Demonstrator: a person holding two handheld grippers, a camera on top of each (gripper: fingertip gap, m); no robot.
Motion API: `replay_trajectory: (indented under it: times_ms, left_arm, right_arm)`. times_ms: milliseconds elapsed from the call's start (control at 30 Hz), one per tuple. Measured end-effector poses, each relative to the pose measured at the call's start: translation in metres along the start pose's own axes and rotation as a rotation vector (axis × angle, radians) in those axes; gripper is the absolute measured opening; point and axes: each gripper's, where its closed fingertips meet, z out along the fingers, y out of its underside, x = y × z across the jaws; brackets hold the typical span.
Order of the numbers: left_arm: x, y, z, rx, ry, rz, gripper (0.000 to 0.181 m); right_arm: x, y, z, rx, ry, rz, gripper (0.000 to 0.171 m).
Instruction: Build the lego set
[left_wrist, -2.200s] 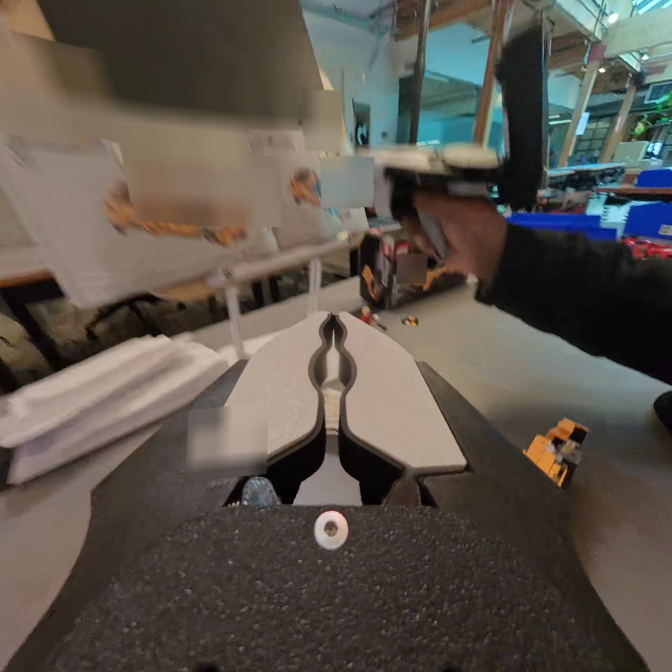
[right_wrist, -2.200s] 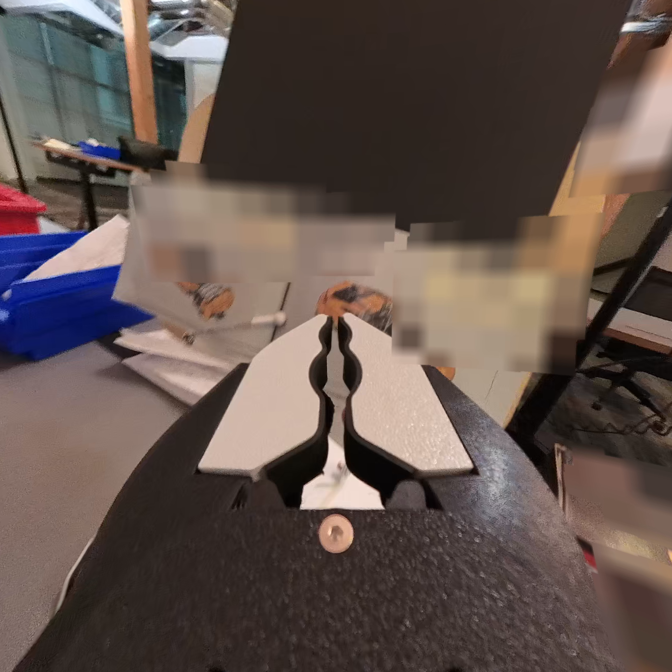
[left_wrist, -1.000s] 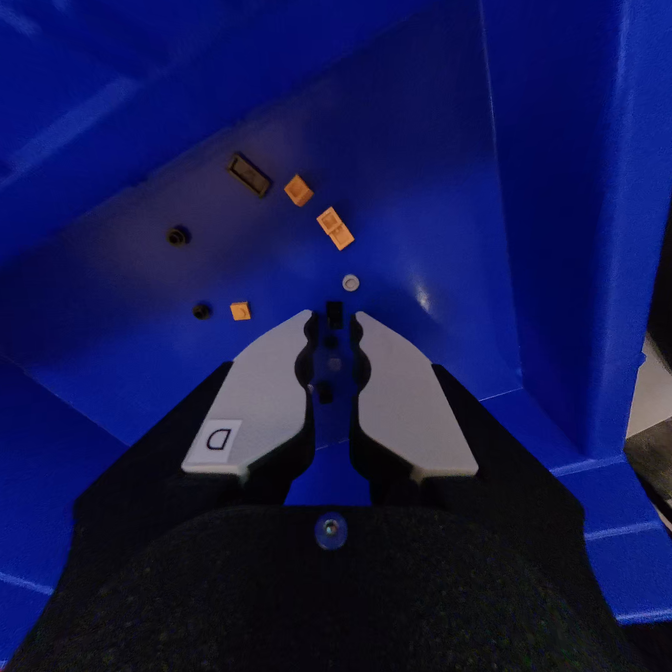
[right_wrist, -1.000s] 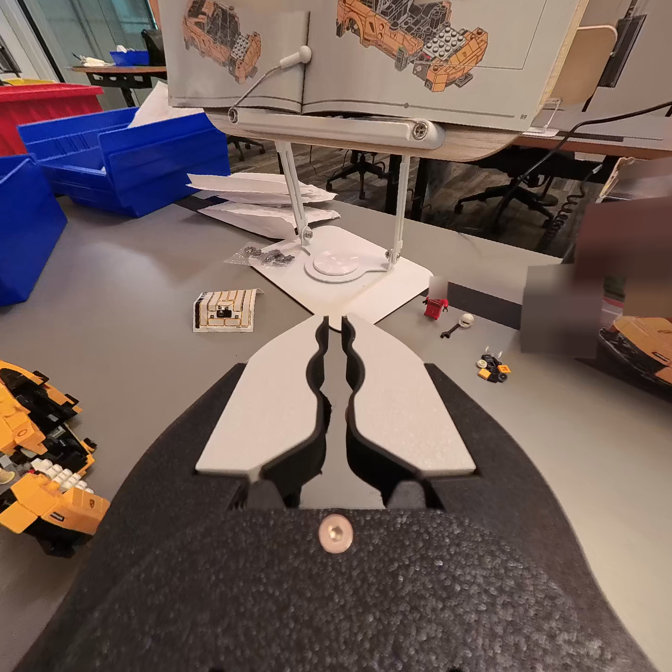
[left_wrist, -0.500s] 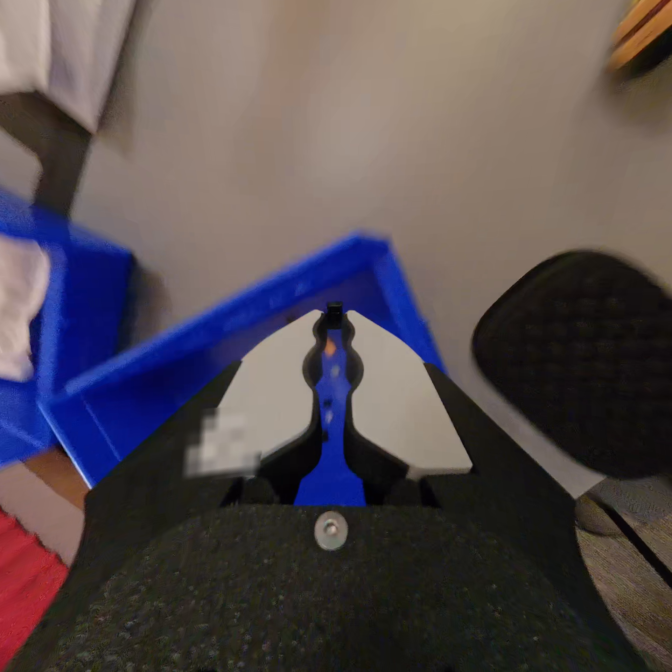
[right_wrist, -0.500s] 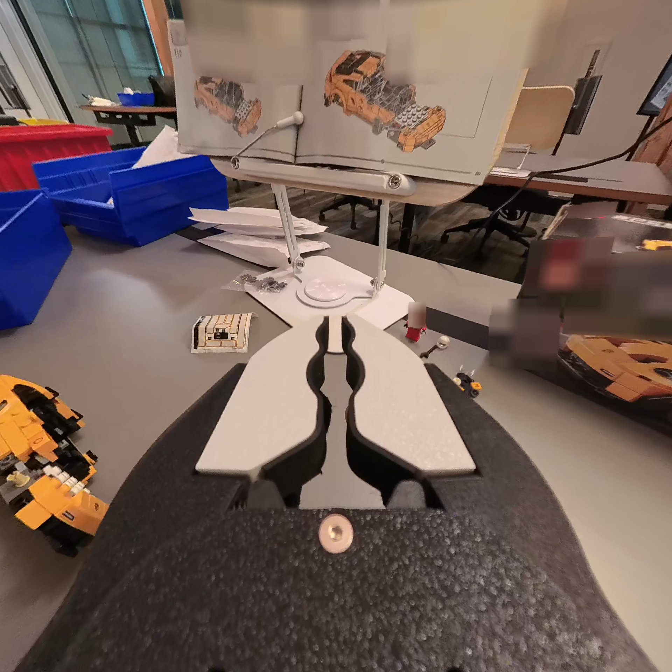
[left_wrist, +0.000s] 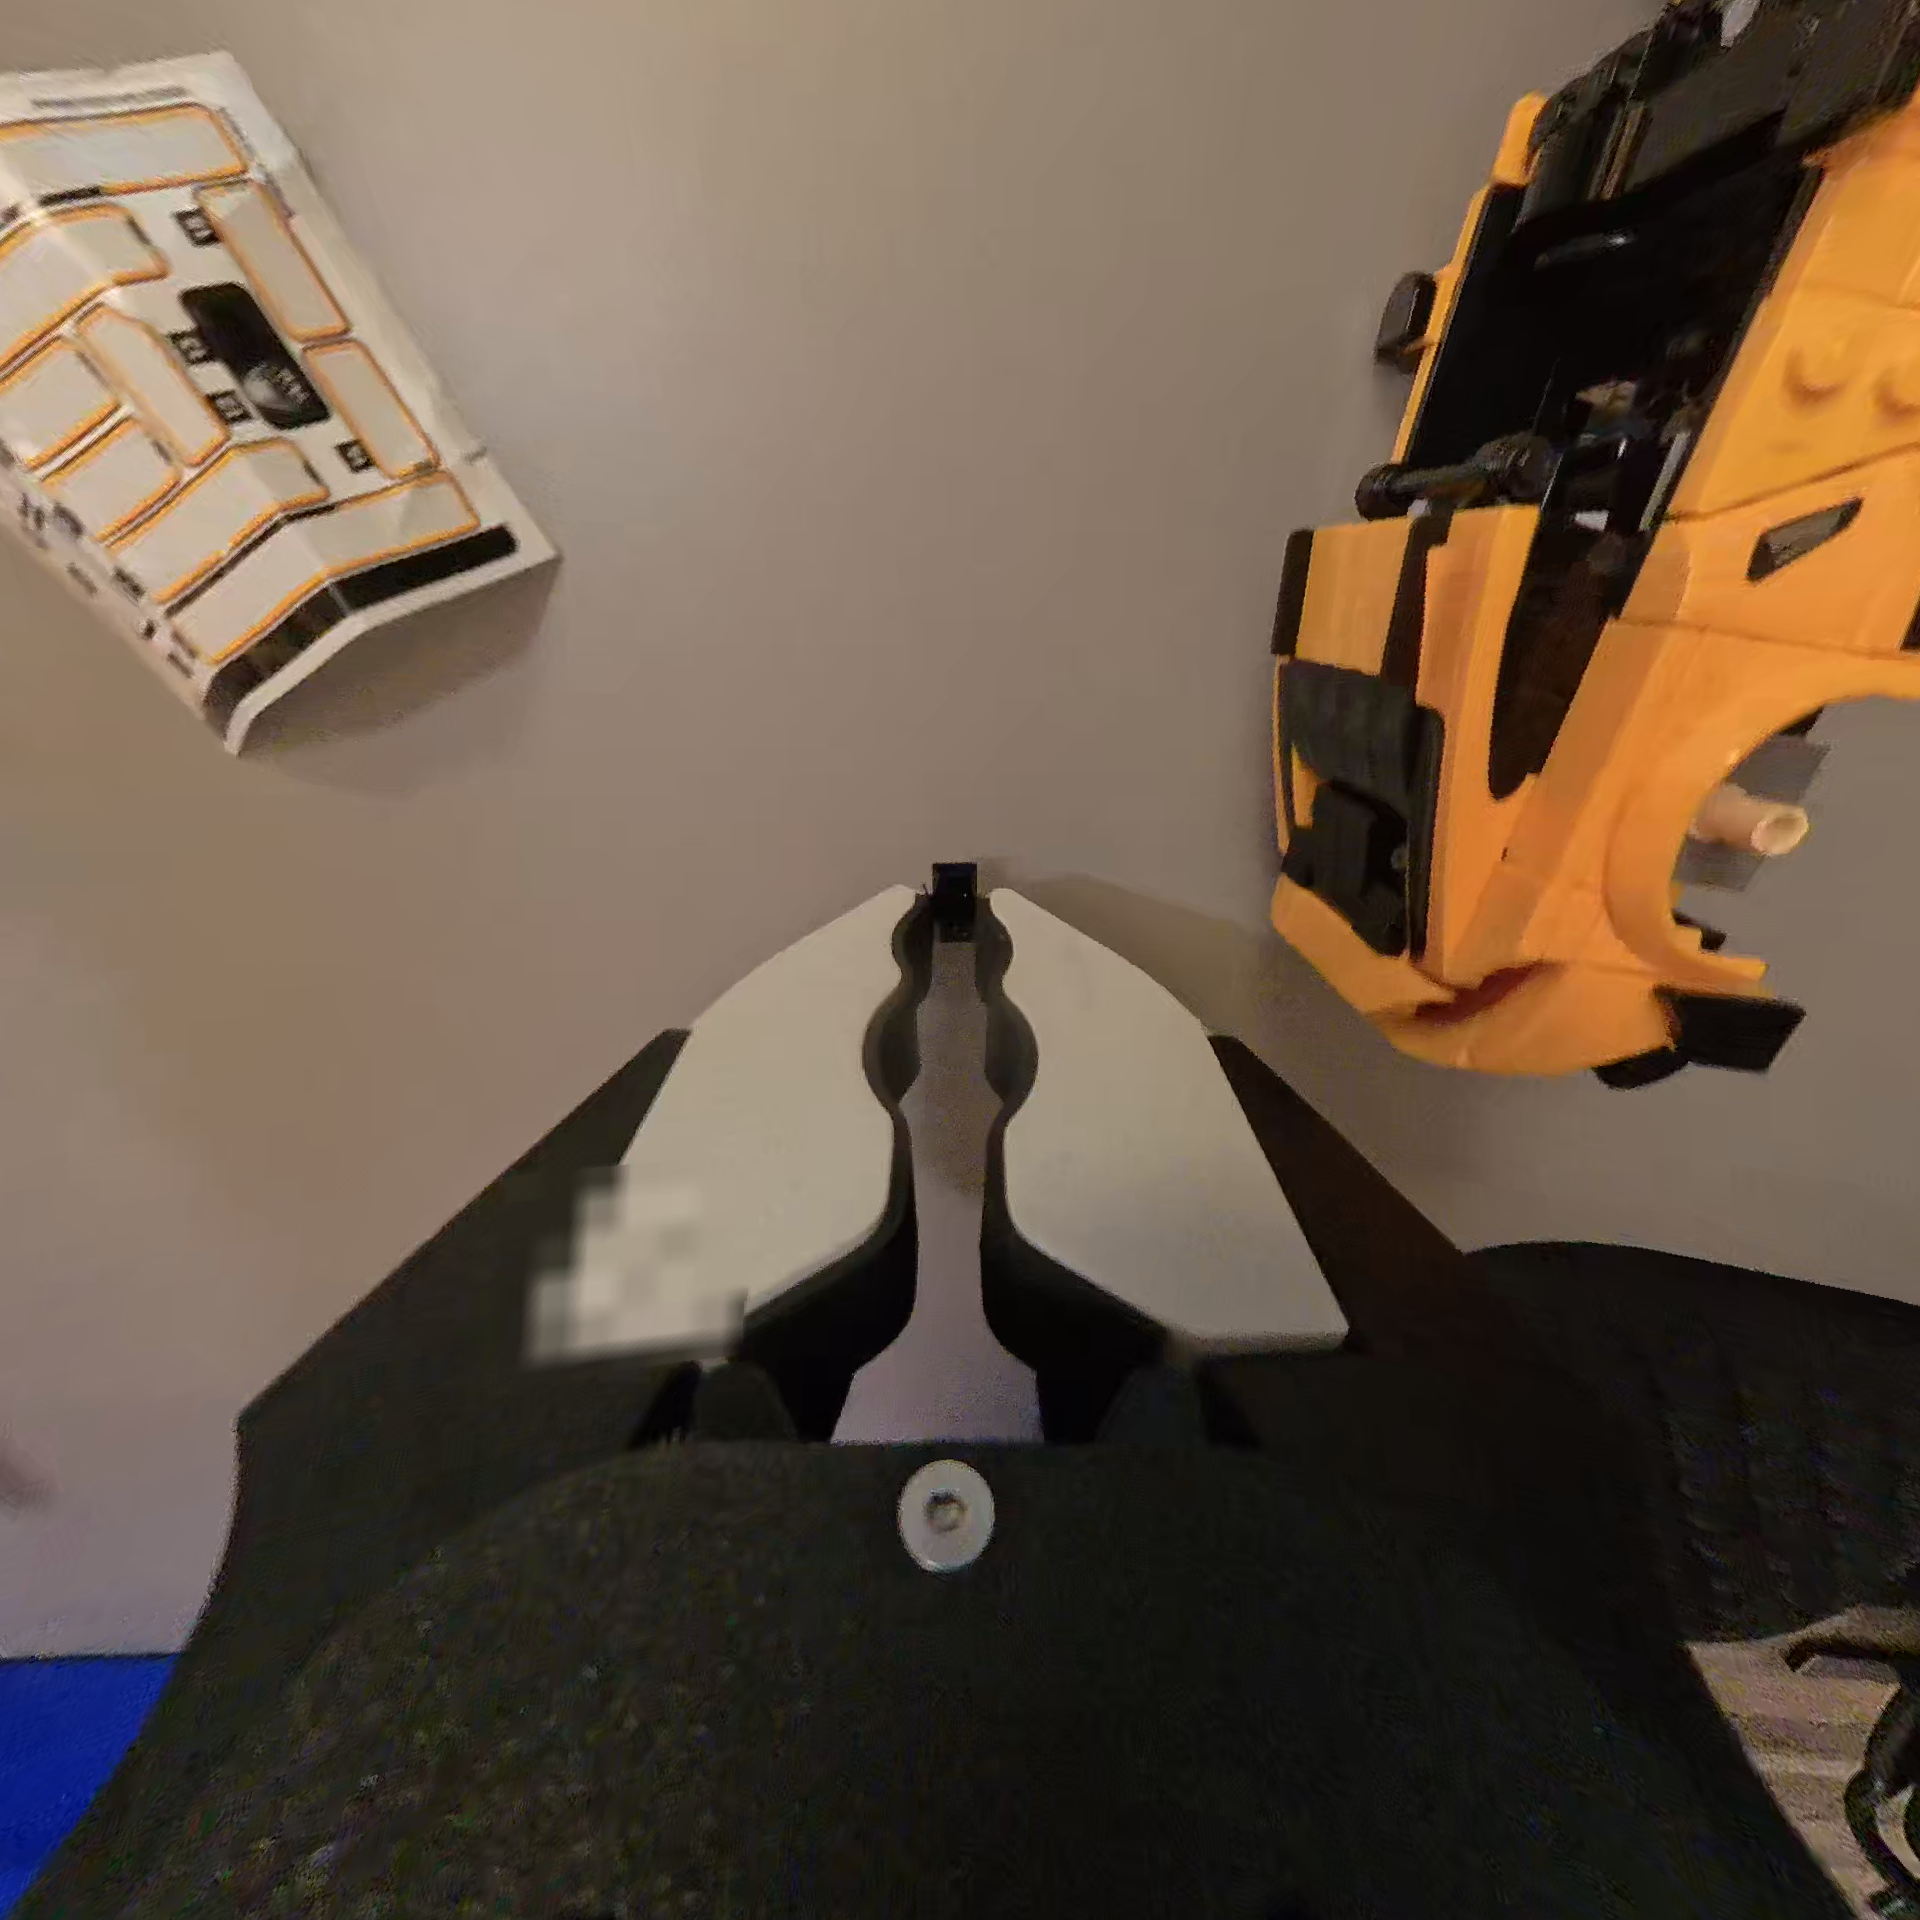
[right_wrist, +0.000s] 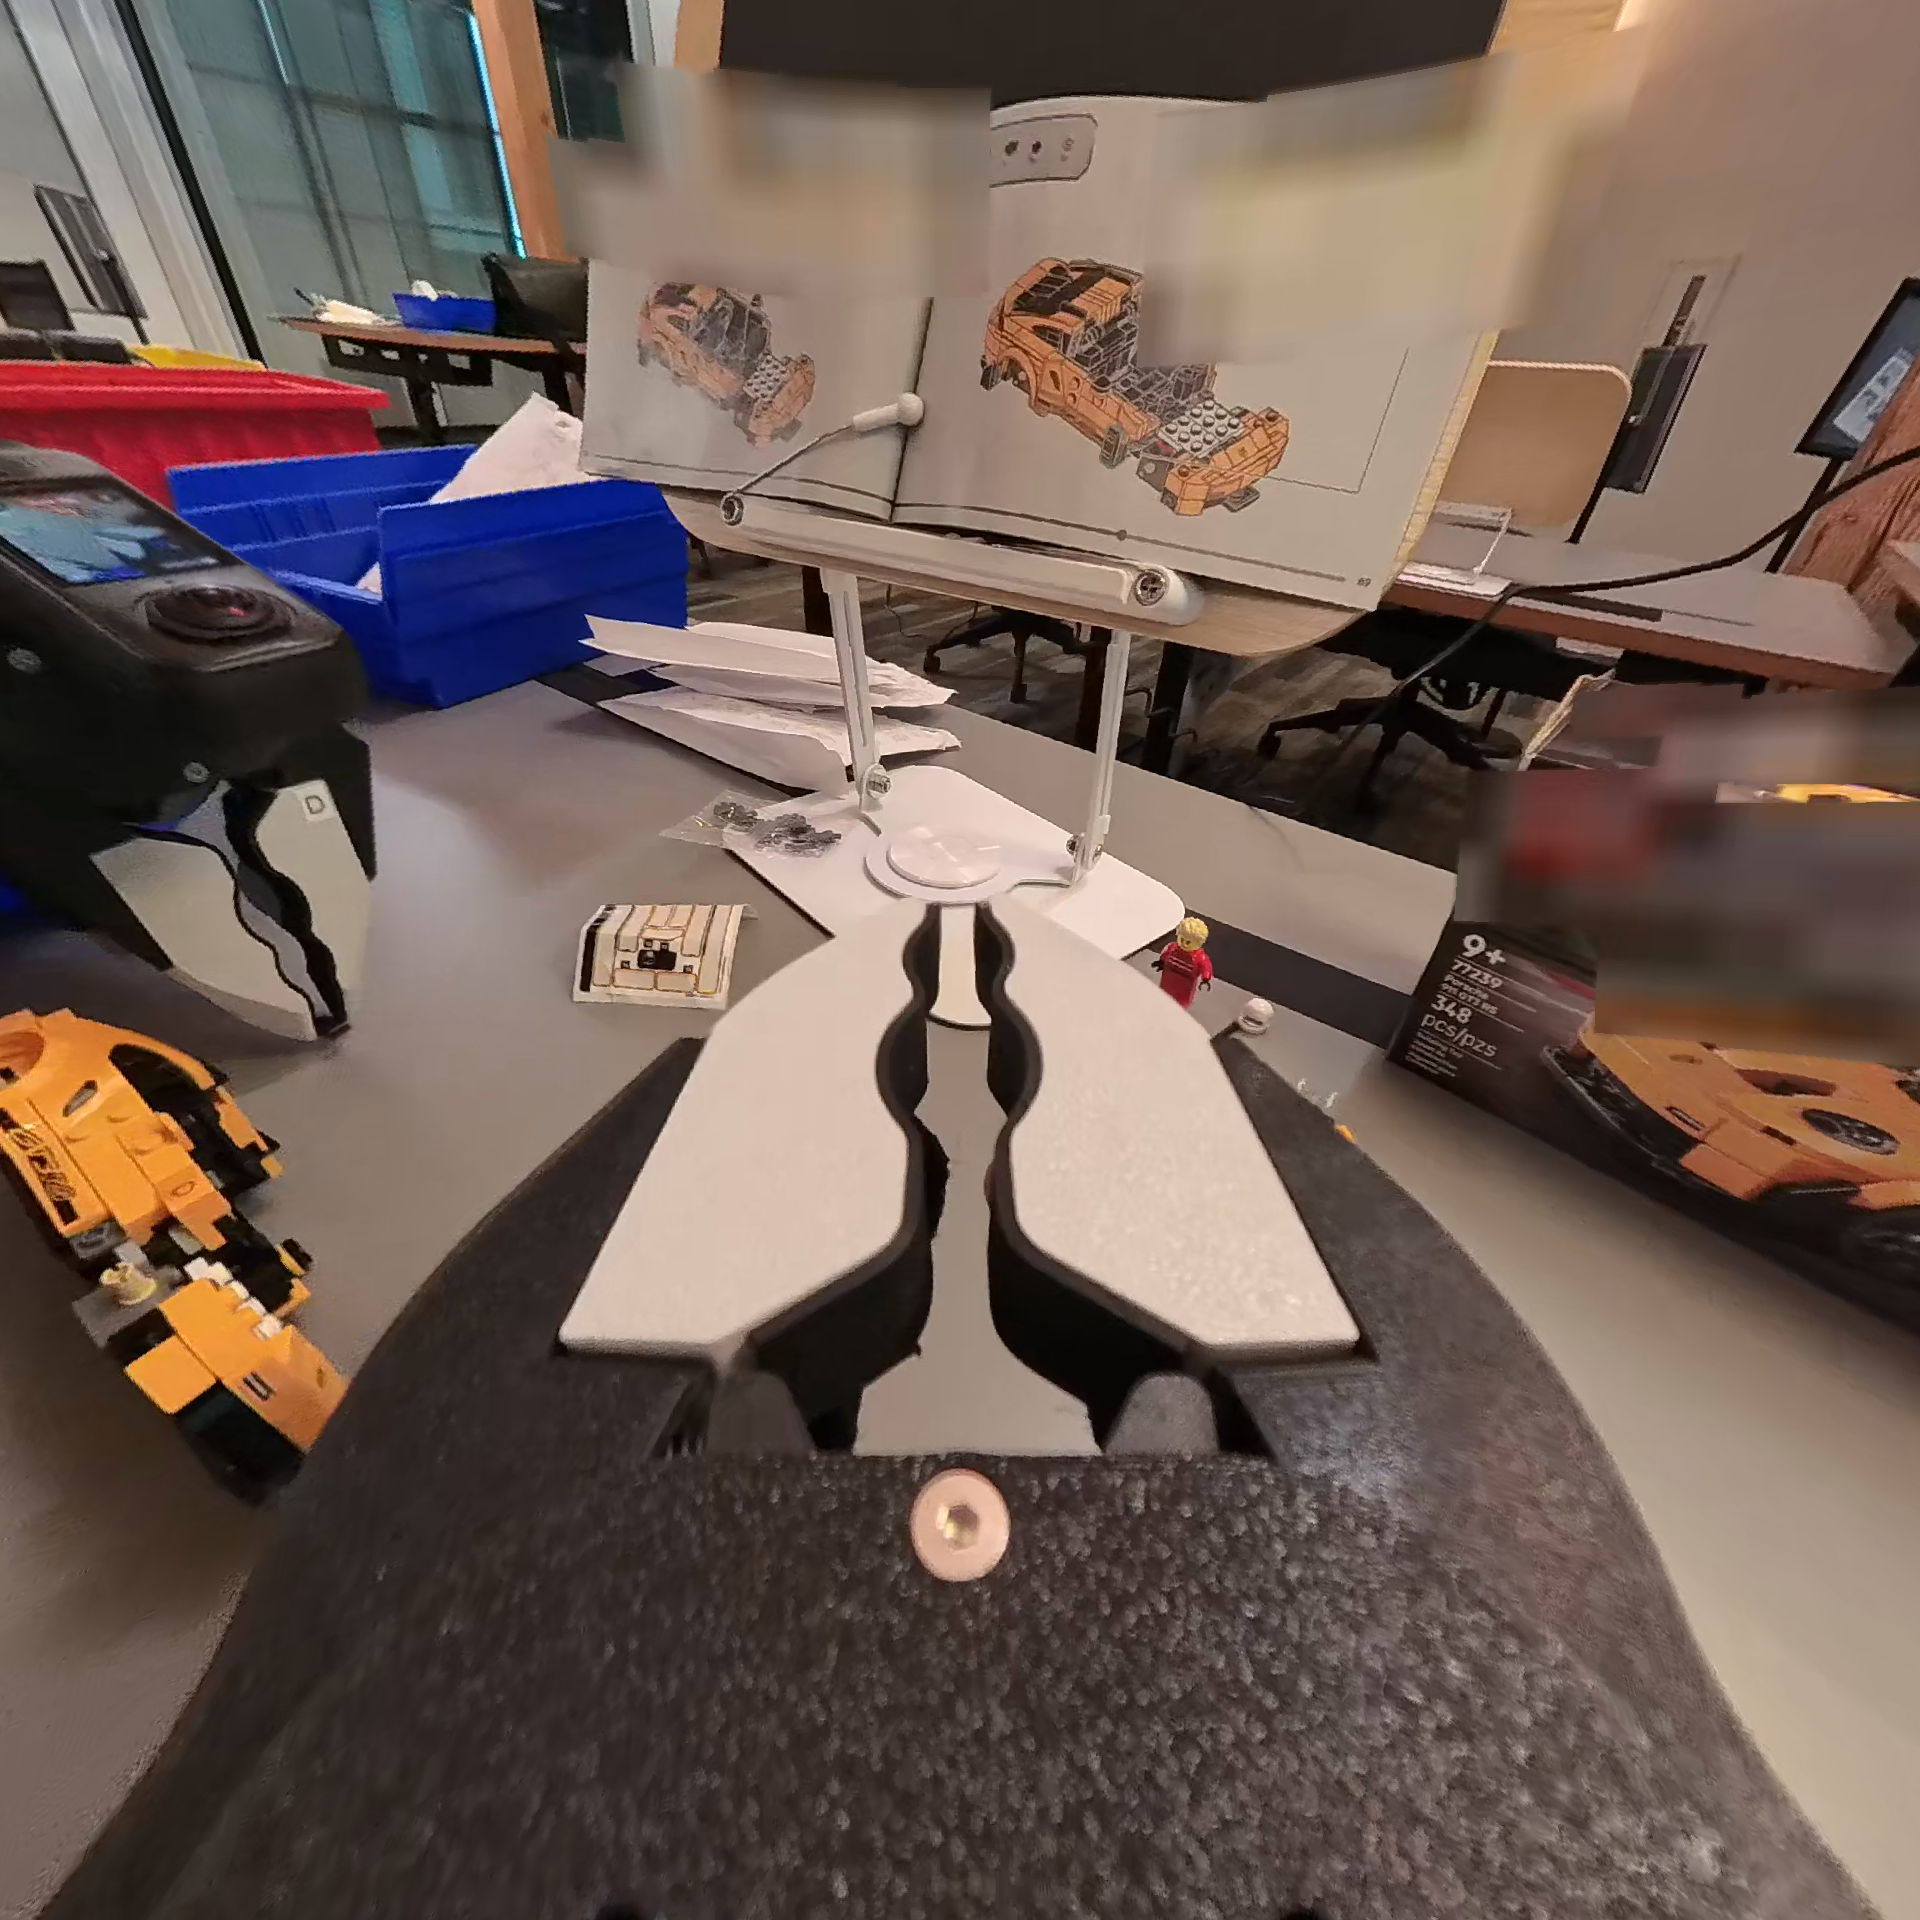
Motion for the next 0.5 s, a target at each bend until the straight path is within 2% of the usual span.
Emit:
replay_trajectory:
  times_ms: [233,333,500]
  left_arm:
    - [0.004,0.003,0.007,0.034,-0.005,0.022,0.009]
    - [0.003,0.006,0.006,0.061,-0.021,0.033,0.025]
    - [0.004,0.007,-0.019,0.184,-0.040,0.002,0.034]
  right_arm:
    - [0.000,0.009,0.003,-0.026,-0.009,0.002,0.006]
    - [-0.002,0.012,0.005,-0.037,-0.012,-0.002,0.006]
    - [-0.004,0.016,0.007,-0.052,-0.016,-0.004,0.006]
